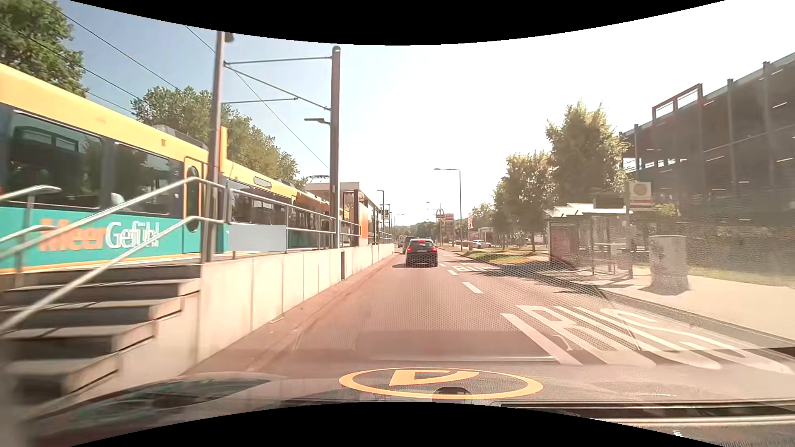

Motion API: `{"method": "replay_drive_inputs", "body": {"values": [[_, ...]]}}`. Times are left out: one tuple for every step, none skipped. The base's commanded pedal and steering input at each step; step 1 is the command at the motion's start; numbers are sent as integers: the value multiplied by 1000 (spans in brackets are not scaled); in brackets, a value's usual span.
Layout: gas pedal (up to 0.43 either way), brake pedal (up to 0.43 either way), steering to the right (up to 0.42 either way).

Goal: Follow the waypoints while adhering to traffic rules and regulations

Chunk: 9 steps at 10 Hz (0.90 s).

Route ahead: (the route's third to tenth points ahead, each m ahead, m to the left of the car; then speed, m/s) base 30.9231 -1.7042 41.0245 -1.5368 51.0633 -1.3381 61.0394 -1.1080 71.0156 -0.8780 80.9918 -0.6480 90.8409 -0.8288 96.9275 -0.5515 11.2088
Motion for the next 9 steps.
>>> {"method": "replay_drive_inputs", "body": {"values": [[157,0,-6],[157,0,-6],[150,0,-7],[138,0,-6],[138,0,-6],[138,0,-6],[98,0,-6],[87,0,-6],[79,0,-6]]}}
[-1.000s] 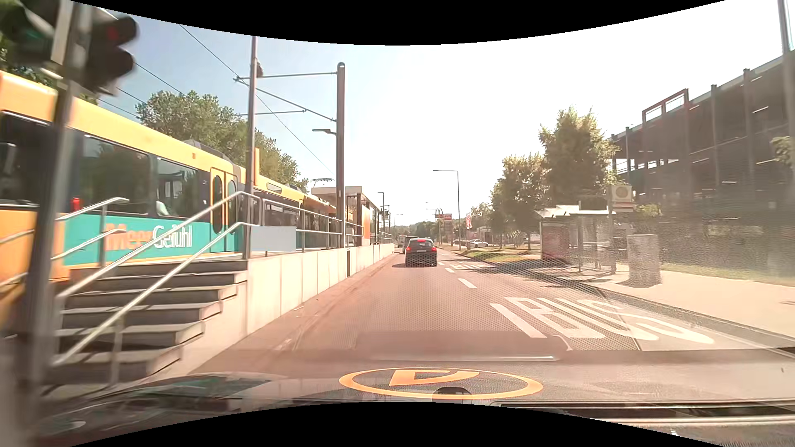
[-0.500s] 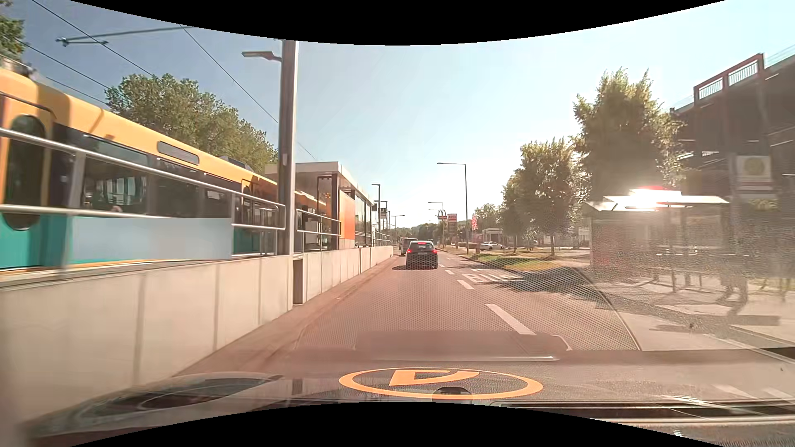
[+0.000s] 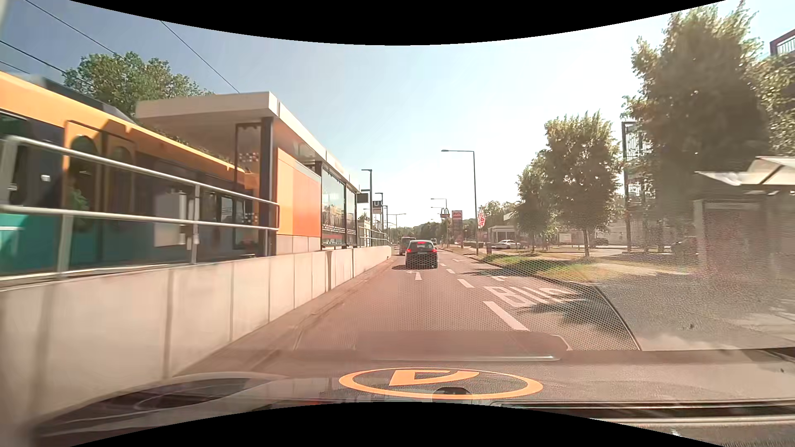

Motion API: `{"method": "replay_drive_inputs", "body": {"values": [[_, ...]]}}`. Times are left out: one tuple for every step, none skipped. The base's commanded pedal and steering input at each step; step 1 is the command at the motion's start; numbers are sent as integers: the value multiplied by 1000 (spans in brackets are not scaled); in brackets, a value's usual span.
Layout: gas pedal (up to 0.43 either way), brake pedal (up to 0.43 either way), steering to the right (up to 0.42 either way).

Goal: Follow the waypoints while adhering to traffic rules and regulations

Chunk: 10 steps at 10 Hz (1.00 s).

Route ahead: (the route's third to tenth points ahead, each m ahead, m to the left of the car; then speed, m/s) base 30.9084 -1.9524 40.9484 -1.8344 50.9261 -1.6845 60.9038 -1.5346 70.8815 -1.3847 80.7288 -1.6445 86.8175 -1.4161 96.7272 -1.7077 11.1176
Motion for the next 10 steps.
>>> {"method": "replay_drive_inputs", "body": {"values": [[67,0,-6],[59,0,-6],[59,0,-6],[59,0,-6],[59,0,-6],[59,0,-6],[59,0,-6],[59,0,-6],[59,0,-6],[59,0,-6]]}}
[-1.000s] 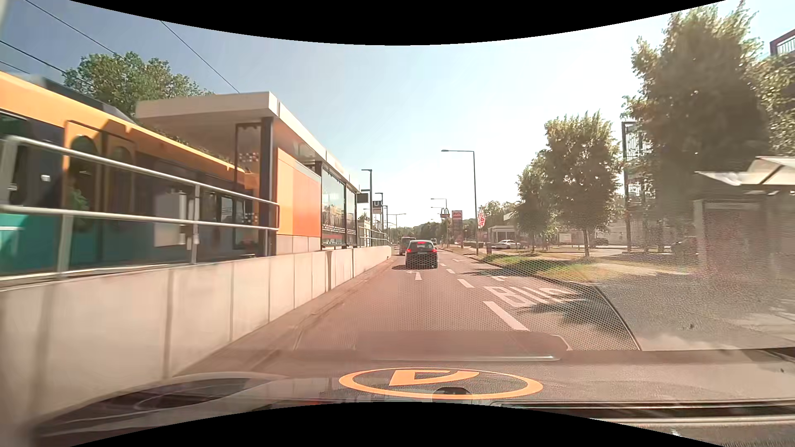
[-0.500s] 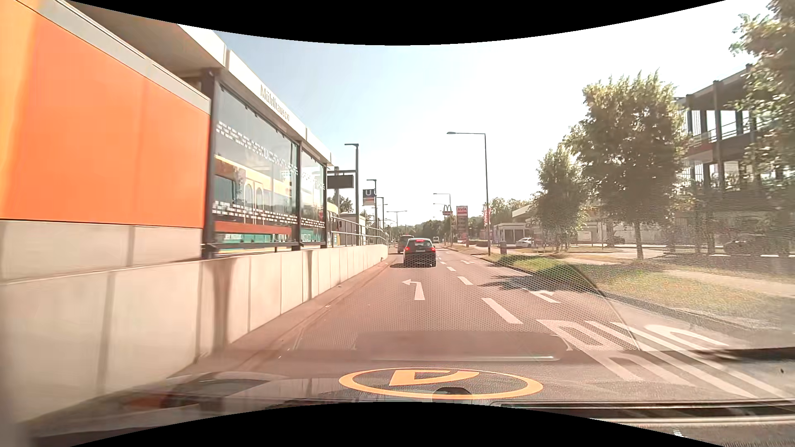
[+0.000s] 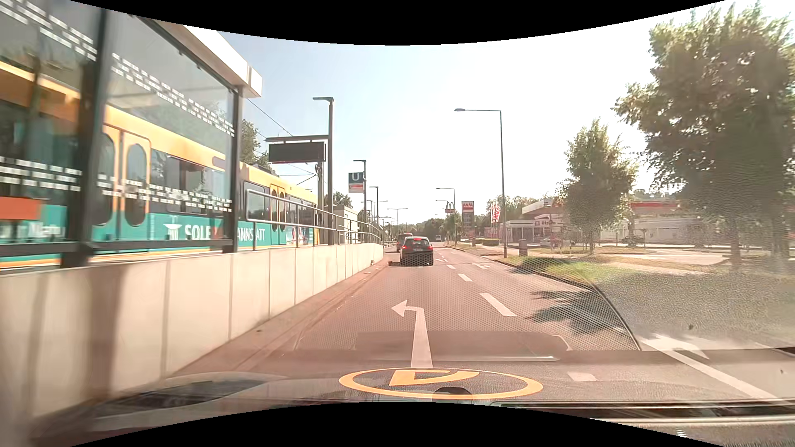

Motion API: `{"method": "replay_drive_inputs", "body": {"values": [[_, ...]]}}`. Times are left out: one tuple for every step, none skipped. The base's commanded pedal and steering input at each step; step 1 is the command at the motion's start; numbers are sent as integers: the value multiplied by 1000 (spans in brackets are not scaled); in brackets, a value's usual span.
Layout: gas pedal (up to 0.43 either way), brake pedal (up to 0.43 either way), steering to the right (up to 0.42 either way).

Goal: Follow the waypoints while adhering to traffic rules and regulations

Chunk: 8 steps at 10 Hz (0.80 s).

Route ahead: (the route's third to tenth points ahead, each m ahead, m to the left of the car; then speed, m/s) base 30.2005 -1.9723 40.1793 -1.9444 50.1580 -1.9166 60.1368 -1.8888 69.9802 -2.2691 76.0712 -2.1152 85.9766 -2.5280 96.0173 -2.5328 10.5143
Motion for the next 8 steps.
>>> {"method": "replay_drive_inputs", "body": {"values": [[59,0,-6],[59,0,-6],[59,0,-6],[59,0,-6],[59,0,-6],[59,0,-6],[59,0,-6],[59,0,-6]]}}
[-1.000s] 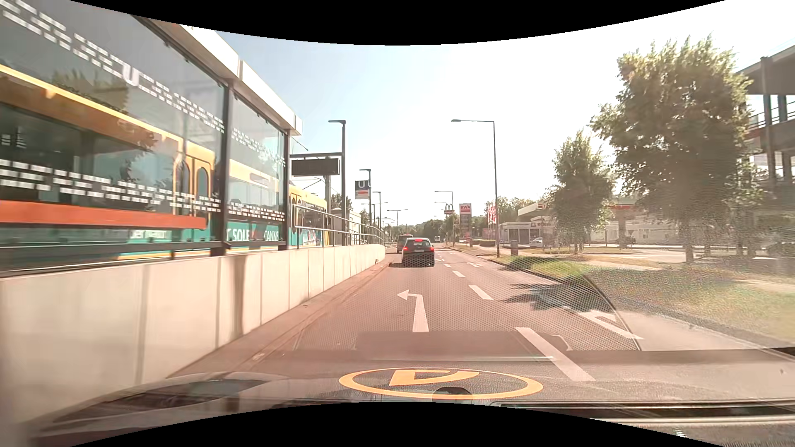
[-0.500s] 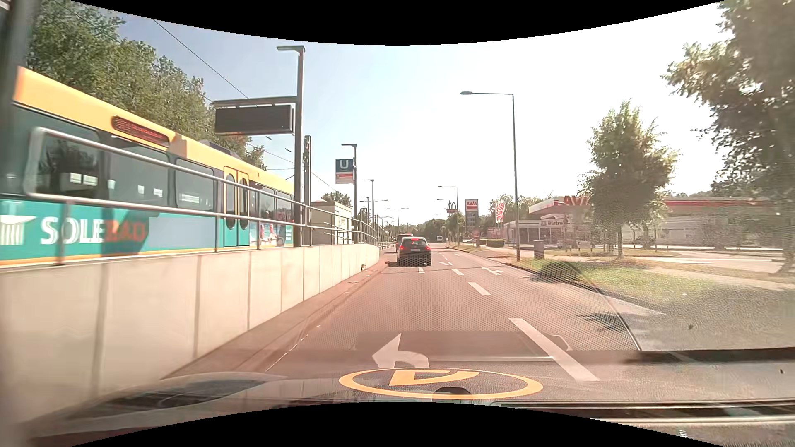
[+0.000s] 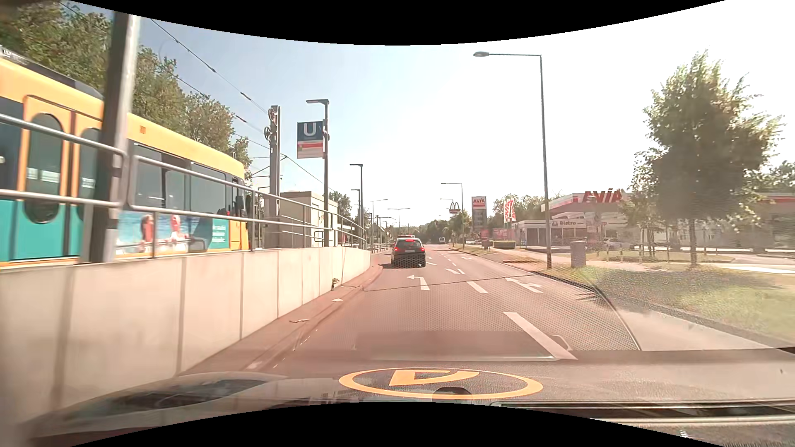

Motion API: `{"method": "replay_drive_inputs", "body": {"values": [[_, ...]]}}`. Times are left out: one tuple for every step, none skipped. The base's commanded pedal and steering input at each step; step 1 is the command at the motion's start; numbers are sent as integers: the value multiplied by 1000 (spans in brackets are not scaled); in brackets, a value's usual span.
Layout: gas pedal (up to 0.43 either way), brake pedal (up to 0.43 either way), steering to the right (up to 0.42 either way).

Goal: Follow the waypoints while adhering to traffic rules and regulations

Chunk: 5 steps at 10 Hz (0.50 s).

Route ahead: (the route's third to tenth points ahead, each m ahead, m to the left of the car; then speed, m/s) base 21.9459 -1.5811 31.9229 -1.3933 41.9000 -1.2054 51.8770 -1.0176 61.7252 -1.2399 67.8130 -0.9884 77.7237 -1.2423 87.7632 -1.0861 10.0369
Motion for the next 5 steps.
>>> {"method": "replay_drive_inputs", "body": {"values": [[59,0,-6],[47,0,-6],[47,0,-6],[47,0,-6],[47,0,-6]]}}
